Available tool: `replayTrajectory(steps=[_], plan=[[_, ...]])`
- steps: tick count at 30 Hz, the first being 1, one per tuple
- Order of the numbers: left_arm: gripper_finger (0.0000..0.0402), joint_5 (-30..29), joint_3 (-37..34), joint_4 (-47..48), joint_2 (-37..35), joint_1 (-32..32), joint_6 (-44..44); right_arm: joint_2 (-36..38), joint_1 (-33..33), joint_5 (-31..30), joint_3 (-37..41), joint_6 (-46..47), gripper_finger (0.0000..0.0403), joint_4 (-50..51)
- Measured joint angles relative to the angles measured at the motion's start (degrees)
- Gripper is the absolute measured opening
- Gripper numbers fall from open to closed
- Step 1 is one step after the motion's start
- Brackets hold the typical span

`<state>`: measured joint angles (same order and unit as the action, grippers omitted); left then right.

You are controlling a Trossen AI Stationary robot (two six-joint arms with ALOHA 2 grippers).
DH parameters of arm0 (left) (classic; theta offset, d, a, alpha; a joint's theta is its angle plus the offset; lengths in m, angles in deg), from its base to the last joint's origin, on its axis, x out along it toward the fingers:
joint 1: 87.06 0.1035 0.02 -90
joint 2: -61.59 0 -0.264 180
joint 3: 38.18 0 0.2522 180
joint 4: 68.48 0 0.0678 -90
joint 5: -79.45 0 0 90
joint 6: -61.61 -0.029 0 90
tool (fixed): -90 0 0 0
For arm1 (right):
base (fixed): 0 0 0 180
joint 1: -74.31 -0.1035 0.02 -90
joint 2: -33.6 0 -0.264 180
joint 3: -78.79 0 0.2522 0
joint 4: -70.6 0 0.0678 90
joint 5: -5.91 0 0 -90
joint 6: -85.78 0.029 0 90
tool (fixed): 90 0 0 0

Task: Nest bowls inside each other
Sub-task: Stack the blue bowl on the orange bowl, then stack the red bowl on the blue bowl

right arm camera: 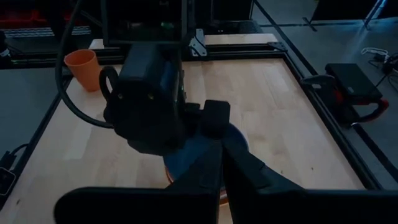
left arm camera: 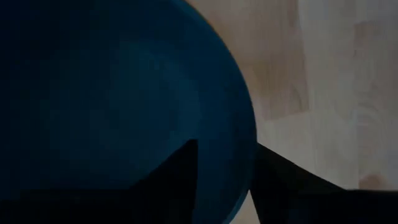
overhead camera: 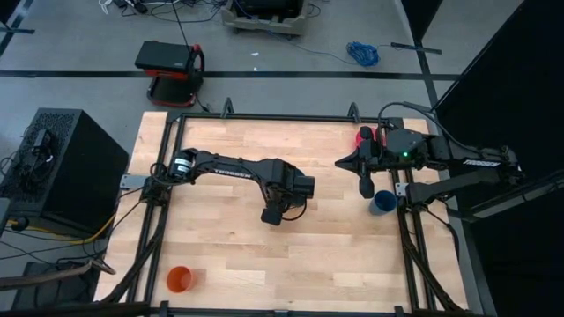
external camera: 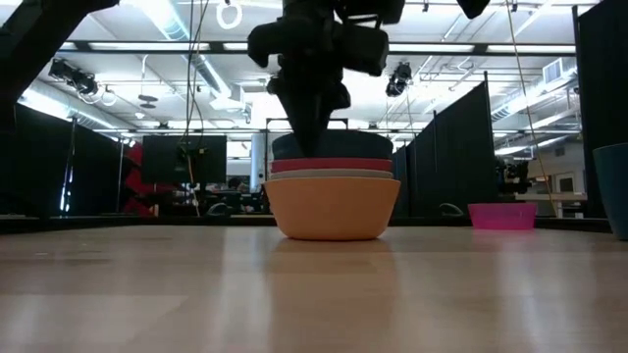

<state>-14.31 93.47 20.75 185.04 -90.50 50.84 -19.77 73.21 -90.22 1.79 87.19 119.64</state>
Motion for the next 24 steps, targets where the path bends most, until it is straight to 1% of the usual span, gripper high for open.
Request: replayTrajectory(steps=[11,14,16,19,24], plan=[[0.0161,-4.4,10.1,5.7,-0.2,0.0,0.6,0.0,0.0,0.0,0.0,-0.1,0.0,1.0],[0.0163,-7.5,12.1,8.9,-0.4,0.1,1.0,0.0,0.0,-0.7,0.0,-0.1,0.0,2.7],[0.016,-9.8,12.3,10.2,-1.1,0.6,2.1,0.0,0.0,-3.5,0.0,-0.2,0.0,3.9],[0.0152,-10.8,11.3,9.1,-4.0,1.7,3.4,0.3,0.0,-7.6,0.5,-0.1,0.0,4.8],[0.0132,-12.0,5.4,2.7,-12.3,2.8,5.1,5.1,0.7,-7.6,6.1,0.3,0.0,-0.3]])
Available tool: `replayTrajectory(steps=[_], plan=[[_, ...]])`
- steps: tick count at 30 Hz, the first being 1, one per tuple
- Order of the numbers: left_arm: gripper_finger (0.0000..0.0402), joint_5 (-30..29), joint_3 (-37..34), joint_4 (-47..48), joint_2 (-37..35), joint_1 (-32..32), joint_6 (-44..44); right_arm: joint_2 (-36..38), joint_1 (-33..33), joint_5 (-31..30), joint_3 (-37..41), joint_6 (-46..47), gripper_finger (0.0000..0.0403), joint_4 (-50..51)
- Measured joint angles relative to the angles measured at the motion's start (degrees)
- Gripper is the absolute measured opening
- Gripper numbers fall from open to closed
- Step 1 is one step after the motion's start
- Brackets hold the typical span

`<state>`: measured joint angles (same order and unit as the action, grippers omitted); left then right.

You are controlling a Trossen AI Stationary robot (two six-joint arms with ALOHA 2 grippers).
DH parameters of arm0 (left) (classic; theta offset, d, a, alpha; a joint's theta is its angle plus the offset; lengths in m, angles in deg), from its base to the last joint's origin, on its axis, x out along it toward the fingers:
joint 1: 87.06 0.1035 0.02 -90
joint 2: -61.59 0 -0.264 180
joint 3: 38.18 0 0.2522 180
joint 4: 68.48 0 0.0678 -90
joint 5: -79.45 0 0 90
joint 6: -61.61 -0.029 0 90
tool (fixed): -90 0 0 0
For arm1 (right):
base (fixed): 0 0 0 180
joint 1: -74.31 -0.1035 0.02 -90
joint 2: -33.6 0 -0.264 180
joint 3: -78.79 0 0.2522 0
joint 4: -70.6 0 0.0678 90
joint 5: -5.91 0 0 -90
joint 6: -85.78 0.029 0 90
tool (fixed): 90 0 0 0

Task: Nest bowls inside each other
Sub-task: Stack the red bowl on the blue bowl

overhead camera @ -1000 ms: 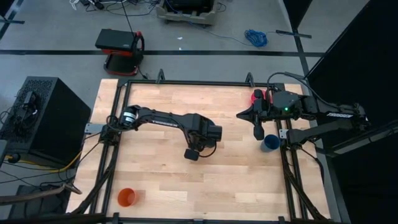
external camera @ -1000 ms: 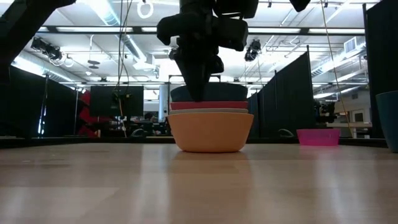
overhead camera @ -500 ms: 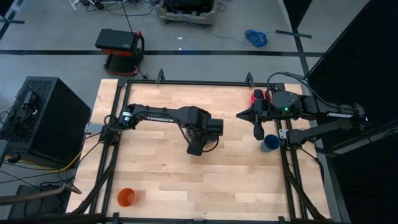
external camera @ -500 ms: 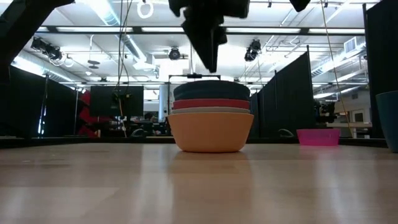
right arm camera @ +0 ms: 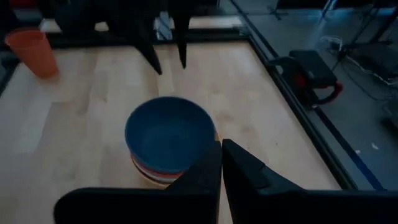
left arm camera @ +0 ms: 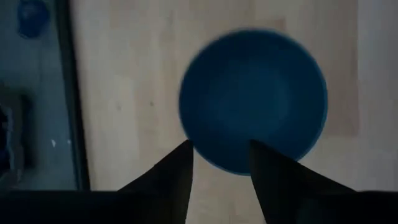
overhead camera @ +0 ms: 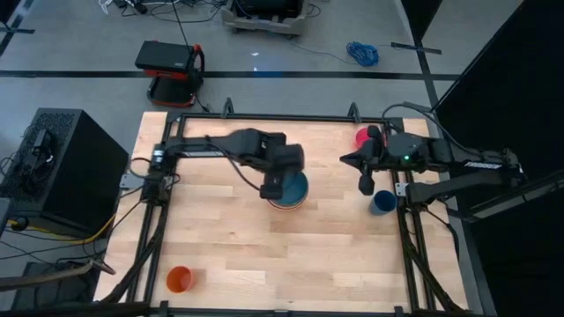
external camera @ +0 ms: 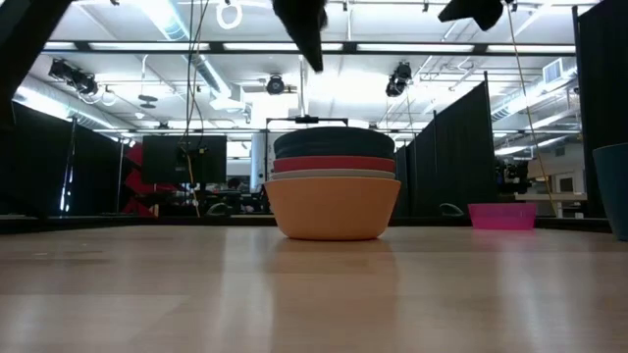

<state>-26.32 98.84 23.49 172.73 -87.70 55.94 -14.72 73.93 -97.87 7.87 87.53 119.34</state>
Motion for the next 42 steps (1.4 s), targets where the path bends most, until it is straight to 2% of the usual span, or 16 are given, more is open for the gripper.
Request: replayTrajectory(steps=[3,18,22,25,32,42], plan=[[0.0122,-0.9,-6.8,-6.4,-5.9,0.0,0.6,3.4,1.7,-0.7,3.8,1.4,0.0,-1.7],[0.0095,-1.0,-45.6,-38.7,-32.4,-0.1,5.5,6.9,21.1,-9.2,11.4,7.1,0.0,2.7],[0.0095,-1.0,-47.4,-39.5,-33.7,-0.2,7.2,2.9,28.7,-4.8,11.4,7.2,0.0,3.9],[0.01,-0.8,-47.4,-39.6,-33.7,-0.5,7.6,-0.2,34.2,1.3,11.4,6.8,0.0011,4.3],[0.011,-0.6,-47.4,-39.6,-33.6,-0.6,7.8,-6.8,42.0,13.9,11.4,4.3,0.0094,4.8],[0.0105,-0.5,-47.4,-39.6,-33.6,-0.6,7.8,-14.9,45.8,16.2,11.4,2.2,0.017,7.8]])
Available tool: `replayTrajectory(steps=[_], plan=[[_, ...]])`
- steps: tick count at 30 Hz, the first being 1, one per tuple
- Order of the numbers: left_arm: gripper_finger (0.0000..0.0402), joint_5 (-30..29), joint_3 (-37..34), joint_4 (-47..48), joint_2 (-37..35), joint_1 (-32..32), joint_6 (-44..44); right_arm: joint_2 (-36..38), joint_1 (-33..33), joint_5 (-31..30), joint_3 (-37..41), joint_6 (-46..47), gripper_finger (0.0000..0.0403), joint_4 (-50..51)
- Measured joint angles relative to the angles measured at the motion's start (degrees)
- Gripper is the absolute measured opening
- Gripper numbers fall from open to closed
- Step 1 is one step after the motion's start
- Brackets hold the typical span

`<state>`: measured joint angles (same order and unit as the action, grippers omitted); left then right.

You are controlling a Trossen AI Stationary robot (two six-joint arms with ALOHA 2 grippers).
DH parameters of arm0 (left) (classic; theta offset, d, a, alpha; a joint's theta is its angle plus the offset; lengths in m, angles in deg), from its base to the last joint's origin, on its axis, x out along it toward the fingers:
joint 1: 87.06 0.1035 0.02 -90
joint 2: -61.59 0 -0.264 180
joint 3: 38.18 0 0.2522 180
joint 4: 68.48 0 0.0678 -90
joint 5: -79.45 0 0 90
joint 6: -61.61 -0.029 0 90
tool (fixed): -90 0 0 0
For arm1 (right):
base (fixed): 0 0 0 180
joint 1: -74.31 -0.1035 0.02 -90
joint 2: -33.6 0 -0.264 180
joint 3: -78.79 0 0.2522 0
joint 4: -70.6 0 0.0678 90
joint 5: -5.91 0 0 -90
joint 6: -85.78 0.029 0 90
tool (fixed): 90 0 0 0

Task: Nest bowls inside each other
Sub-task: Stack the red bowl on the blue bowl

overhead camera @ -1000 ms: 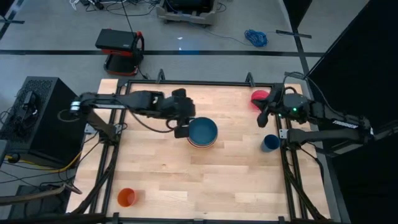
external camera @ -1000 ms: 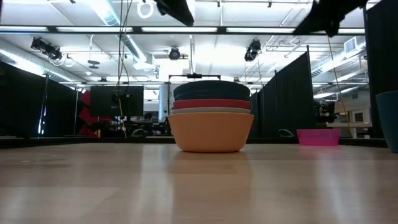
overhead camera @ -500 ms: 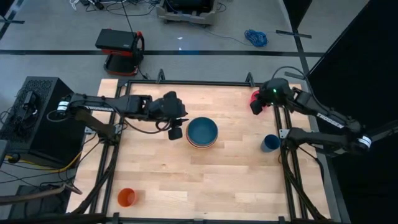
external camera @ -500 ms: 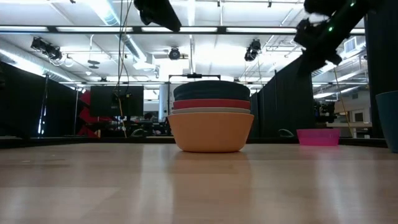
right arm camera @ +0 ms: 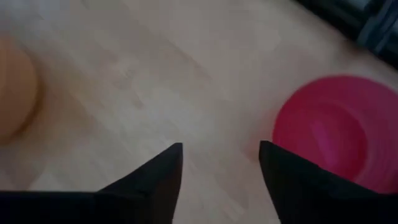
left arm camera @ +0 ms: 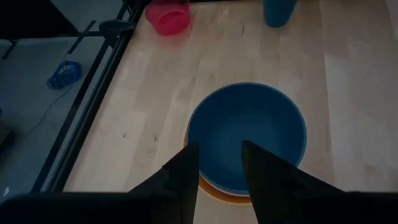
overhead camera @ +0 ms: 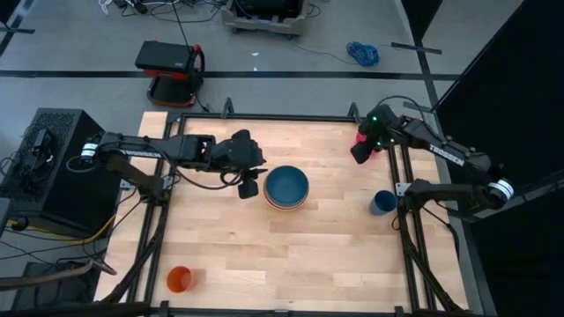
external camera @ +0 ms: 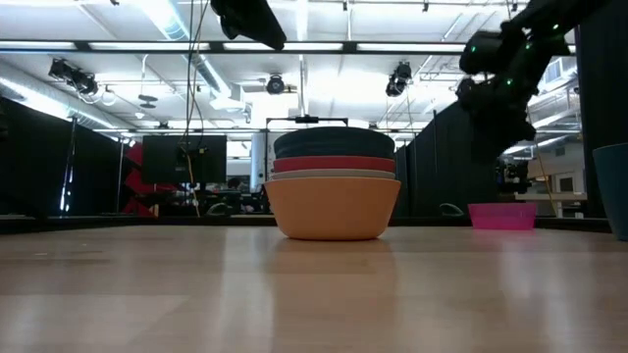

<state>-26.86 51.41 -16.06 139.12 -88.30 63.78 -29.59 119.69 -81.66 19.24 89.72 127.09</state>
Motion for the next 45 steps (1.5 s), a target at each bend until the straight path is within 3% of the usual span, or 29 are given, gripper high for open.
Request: replayTrajectory(steps=[6,20,36,39,45], plan=[[0.0102,0.0,0.0,0.0,0.0,0.0,0.0,-4.8,2.1,1.1,0.0,-1.2,0.0213,1.7],[0.011,0.0,0.0,0.0,0.0,0.0,0.2,-11.8,3.1,-3.8,0.0,-1.5,0.0189,2.9],[0.0117,0.1,0.0,0.0,0.0,0.0,1.2,-19.3,5.3,-4.3,0.0,-2.1,0.0167,2.9],[0.0117,0.1,0.0,0.0,0.0,0.0,1.2,-19.8,5.7,-4.3,0.0,-3.1,0.0129,2.8],[0.0108,0.1,0.0,0.0,0.0,0.0,1.3,-19.8,5.9,-4.4,0.0,-5.0,0.0013,2.4]])
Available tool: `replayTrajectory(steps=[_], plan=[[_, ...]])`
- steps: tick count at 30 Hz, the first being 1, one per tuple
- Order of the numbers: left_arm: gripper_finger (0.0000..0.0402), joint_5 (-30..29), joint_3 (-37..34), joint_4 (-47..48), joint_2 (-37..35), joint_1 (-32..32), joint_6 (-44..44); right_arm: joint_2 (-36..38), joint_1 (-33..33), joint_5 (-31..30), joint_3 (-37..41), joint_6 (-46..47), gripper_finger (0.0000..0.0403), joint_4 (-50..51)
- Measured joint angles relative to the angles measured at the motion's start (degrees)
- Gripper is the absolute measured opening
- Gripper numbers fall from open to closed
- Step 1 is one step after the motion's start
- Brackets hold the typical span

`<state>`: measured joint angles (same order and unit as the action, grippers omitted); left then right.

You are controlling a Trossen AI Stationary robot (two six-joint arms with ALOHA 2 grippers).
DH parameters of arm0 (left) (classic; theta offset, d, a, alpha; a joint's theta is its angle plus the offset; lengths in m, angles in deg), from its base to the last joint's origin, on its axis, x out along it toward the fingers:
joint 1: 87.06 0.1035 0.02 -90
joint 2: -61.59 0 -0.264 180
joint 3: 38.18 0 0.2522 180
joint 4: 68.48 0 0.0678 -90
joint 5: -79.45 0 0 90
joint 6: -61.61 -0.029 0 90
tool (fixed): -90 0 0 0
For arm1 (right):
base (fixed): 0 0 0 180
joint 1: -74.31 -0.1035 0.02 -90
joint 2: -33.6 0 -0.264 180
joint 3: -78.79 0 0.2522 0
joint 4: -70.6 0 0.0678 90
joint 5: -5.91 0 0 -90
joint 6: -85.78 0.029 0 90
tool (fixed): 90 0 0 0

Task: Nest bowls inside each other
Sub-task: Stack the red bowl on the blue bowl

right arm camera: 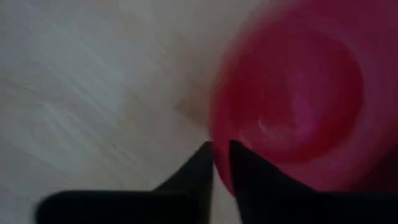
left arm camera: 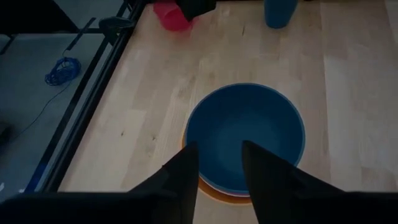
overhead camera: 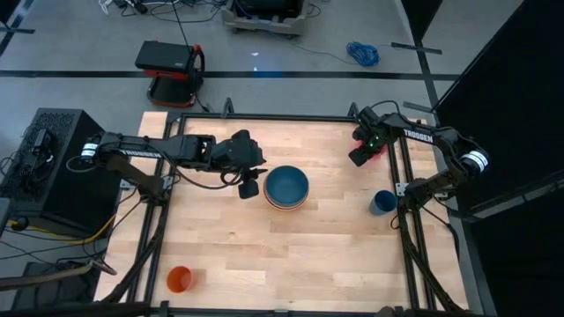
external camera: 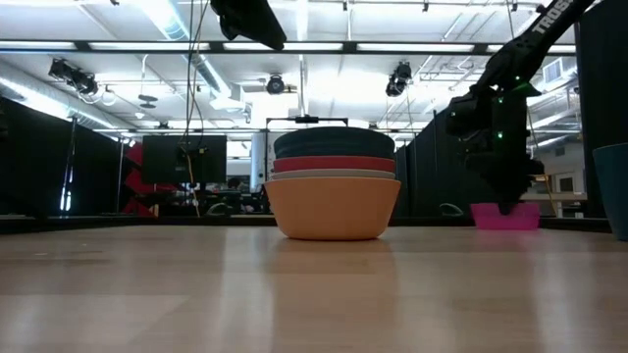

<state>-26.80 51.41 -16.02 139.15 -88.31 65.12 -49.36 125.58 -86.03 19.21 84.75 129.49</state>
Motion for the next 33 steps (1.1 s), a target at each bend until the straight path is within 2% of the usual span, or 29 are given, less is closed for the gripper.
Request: replayTrajectory(steps=[6,21,25,33], plan=[[0.0103,0.0,0.0,0.0,0.0,0.0,0.1,0.7,-0.4,0.4,-0.3,-0.6,0.0002,0.2],[0.0109,0.0,0.0,0.0,0.0,0.0,0.2,13.4,-9.3,8.3,-7.4,3.0,0.0,2.6],[0.0103,0.0,0.0,0.0,0.0,0.0,0.0,16.7,-17.5,12.2,-12.2,4.3,0.0,0.4],[0.0093,0.0,0.0,0.1,0.0,0.0,-0.4,15.9,-36.3,12.7,-20.2,5.6,0.0,-7.1]])
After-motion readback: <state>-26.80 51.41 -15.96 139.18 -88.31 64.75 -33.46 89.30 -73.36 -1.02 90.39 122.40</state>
